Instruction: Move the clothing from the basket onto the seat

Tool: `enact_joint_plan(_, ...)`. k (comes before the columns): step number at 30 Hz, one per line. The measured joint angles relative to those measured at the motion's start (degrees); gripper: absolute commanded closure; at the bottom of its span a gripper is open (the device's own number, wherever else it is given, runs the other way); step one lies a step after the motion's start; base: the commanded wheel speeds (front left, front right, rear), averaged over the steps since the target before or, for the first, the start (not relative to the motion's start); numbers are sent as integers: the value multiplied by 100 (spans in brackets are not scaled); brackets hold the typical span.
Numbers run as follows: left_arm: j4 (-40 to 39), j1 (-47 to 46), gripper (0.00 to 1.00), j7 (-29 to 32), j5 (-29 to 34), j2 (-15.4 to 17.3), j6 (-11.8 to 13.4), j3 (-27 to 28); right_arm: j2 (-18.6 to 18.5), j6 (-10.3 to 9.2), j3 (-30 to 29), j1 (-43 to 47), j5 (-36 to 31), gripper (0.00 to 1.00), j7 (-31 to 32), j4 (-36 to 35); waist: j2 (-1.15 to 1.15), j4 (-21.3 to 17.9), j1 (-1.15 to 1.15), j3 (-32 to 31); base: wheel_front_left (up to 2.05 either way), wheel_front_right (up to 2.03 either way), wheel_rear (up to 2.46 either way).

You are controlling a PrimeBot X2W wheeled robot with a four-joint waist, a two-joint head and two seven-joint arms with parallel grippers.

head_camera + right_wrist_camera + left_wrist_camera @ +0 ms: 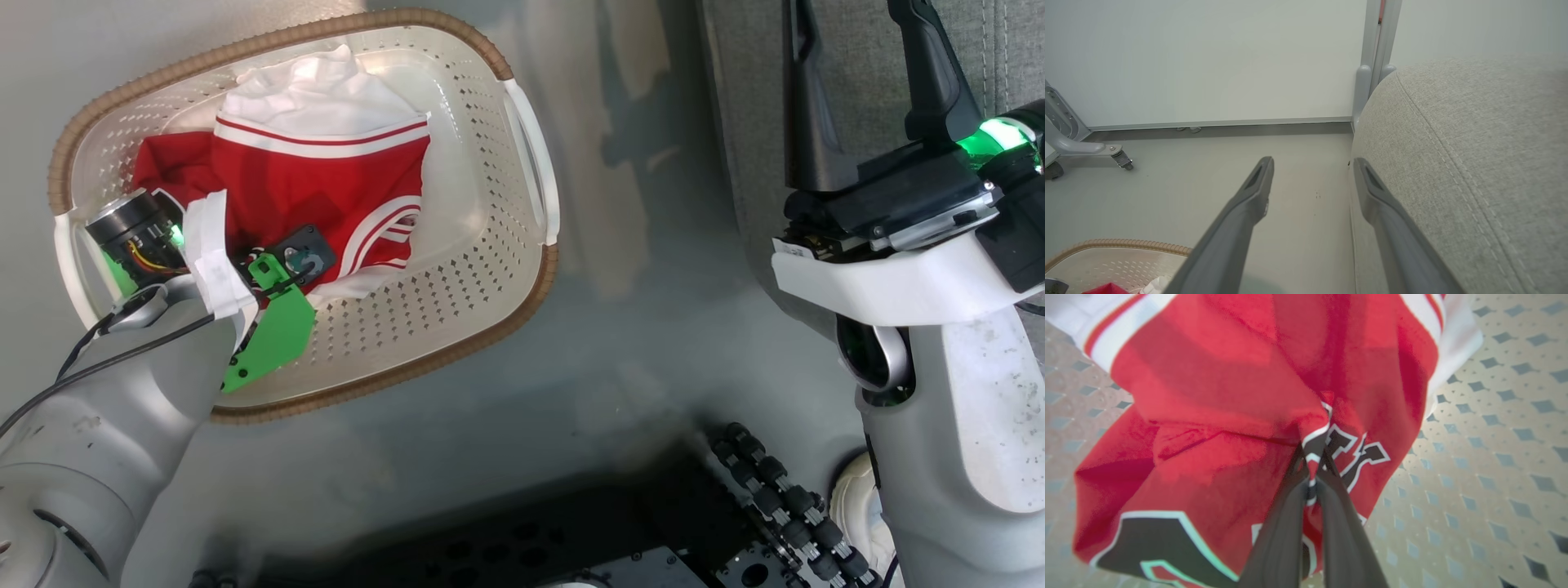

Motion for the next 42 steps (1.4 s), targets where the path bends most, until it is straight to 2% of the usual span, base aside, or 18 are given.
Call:
enact_joint_plan(8,-248,0,100,-434,0,-171,0,-1,0,0,22,-22,-35,0,0,121,0,96,0,-235,0,0,0)
enact_joint_plan(17,-407,141,100,-909,15,-432,0,-3,1,0,7,52,-36,0,-1,371,0,197,0,-781,0,0,0)
enact_joint_plan(31,-802,707,100,-1791,-427,-929,0,-3,2,0,-225,643,-154,0,-1,831,0,493,0,-2030,0,0,0)
enact_joint_plan(42,-1517,1080,100,-1974,-1204,-1090,0,115,2,0,-347,1316,-233,0,-1,1084,0,787,-1,-3095,0,0,0)
